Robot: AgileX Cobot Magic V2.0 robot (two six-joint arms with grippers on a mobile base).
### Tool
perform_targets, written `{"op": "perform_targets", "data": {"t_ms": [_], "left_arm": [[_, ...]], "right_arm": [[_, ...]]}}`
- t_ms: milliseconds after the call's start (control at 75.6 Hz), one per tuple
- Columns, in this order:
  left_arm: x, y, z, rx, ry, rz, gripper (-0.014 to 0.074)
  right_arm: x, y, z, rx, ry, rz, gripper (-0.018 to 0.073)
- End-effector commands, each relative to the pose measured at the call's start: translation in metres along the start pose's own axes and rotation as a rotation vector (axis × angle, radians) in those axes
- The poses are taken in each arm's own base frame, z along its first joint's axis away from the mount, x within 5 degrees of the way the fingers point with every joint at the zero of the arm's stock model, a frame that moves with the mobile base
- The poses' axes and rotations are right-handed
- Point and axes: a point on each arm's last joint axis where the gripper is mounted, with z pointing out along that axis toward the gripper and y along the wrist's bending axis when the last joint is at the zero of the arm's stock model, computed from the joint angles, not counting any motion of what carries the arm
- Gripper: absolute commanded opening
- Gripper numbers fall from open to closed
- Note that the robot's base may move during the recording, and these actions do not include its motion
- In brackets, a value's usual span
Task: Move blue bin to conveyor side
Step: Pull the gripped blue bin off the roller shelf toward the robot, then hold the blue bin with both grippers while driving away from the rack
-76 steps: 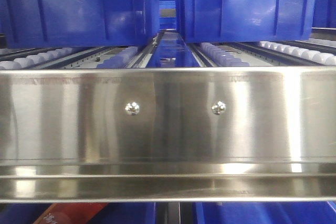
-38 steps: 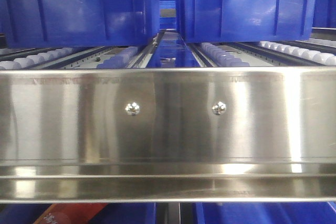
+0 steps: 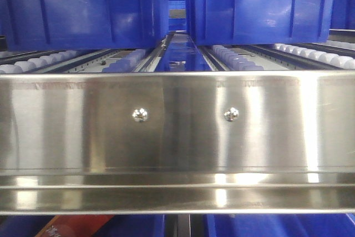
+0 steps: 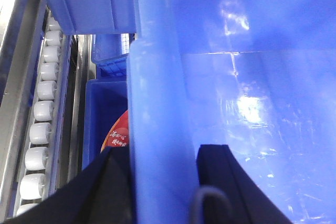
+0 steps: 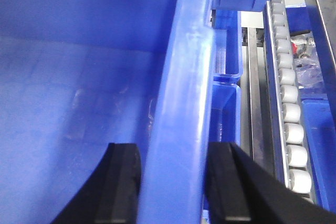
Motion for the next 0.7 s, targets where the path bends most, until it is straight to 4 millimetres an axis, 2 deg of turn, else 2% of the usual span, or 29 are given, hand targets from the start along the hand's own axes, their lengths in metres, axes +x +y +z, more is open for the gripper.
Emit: {"op": "perform_targets", "data": {"t_ms": [0,423,687], "left_arm": [[-0.007,0.004,-0.013,-0.033,-0.122,0.02,-0.0016],[-0.008,0.004,-0.013,-0.035,-0.122,0.021,-0.0016],[-0.008,0.004,-0.013,-0.035,-0.122,0.021,-0.0016]], "right_arm": [[-0.008,-0.004,-0.016,0.051,-0.129,-0.041,-0.0076],[-0.008,-0.004,-0.016,0.051,-0.129,-0.041,-0.0076],[-0.02,-0.004,-0.018,0.048,-0.265,-0.044,-0.0076]]}}
